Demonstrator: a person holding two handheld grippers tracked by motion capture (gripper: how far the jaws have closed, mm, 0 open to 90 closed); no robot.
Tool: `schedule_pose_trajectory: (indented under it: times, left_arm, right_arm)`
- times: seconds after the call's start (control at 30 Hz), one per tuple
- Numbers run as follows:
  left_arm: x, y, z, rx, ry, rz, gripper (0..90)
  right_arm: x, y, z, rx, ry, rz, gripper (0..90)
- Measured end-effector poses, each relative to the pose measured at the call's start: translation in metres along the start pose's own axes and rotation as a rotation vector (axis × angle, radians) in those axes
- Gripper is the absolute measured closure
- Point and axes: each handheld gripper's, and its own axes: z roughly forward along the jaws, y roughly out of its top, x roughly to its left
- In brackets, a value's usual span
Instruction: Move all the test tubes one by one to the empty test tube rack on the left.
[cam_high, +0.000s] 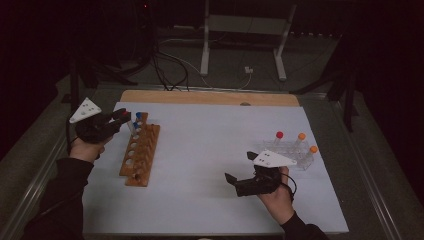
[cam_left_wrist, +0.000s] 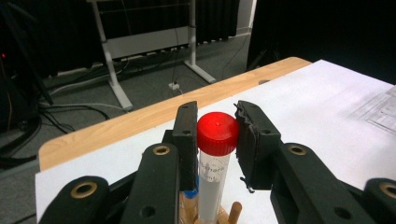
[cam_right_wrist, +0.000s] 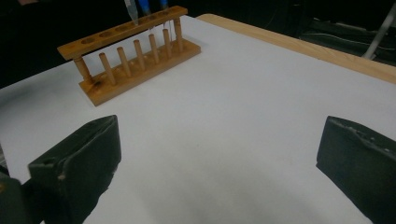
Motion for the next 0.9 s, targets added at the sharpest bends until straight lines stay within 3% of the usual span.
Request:
schedule_pose_trajectory:
  times: [0.63,0.9]
  left_arm:
    - [0.001,-0.036,0.016,0.065,-0.002,-0.03,71.8]
    - [0.0,-0.046,0.021,0.096,0.003,-0.023,71.7]
  right_arm:
    - [-0.001,-0.001,0.0,0.005,0.004,0.004,0.0]
    - [-0.001,-0.001,-0.001,0.001,0.008,0.008,0.0]
